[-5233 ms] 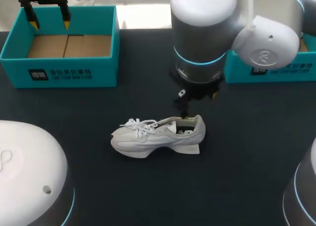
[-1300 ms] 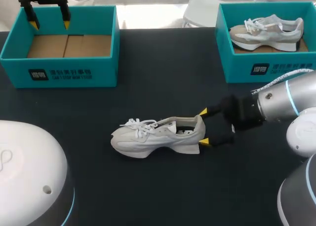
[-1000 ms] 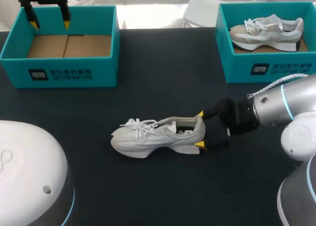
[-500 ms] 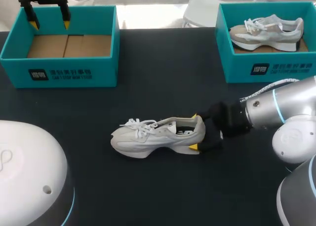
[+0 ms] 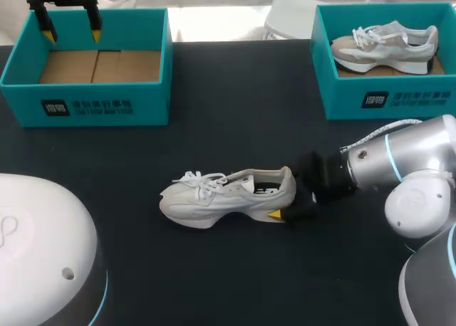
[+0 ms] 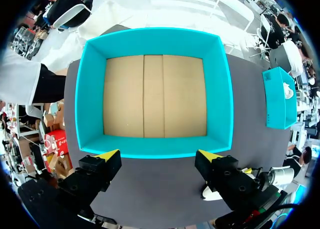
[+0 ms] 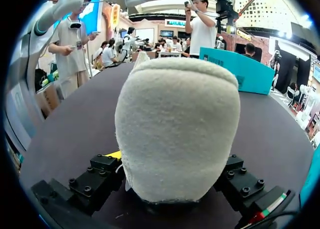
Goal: Take the shoe out of the shoebox, open the shoe tongue, remove and reinsert the insole, then place the shoe into the shoebox
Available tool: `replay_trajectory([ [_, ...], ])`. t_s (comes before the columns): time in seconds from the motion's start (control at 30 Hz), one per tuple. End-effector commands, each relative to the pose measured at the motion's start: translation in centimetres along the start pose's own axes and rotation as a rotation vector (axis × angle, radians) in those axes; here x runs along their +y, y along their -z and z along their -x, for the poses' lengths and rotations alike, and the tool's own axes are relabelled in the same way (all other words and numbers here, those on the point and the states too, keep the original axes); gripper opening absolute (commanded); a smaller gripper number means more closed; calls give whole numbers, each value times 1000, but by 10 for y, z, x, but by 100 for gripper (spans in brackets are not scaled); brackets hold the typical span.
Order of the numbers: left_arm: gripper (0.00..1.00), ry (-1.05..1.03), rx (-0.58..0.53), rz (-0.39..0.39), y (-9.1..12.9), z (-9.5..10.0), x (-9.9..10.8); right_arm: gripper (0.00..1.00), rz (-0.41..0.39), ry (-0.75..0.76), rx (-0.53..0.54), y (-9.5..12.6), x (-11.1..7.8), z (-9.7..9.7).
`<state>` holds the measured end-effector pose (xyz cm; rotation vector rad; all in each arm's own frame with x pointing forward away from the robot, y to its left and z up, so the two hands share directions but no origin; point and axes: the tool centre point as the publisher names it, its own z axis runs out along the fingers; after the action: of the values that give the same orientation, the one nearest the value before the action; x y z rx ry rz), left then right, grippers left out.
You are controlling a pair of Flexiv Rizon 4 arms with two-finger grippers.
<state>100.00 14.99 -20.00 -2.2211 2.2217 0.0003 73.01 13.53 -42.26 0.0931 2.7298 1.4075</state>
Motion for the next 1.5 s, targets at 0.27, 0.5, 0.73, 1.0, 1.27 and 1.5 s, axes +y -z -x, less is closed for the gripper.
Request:
replay_trajectory([
  [0.27, 100, 0, 0, 0, 0, 0, 0, 0, -39, 12, -2, 9, -3, 3],
  [0.5, 100, 0, 0, 0, 0, 0, 0, 0, -59, 12, 14, 6, -8, 3],
  [0.73, 100, 0, 0, 0, 0, 0, 0, 0, -59, 12, 14, 6, -8, 3],
  [1.0, 100, 0, 0, 0, 0, 0, 0, 0, -59, 12, 14, 6, -8, 3],
  [1.27, 100, 15, 8, -15, 6, -28, 60, 0, -59, 12, 14, 6, -8, 3],
  [1.5, 100, 57, 37, -8, 4, -55, 123, 0, -59, 12, 14, 6, -8, 3],
])
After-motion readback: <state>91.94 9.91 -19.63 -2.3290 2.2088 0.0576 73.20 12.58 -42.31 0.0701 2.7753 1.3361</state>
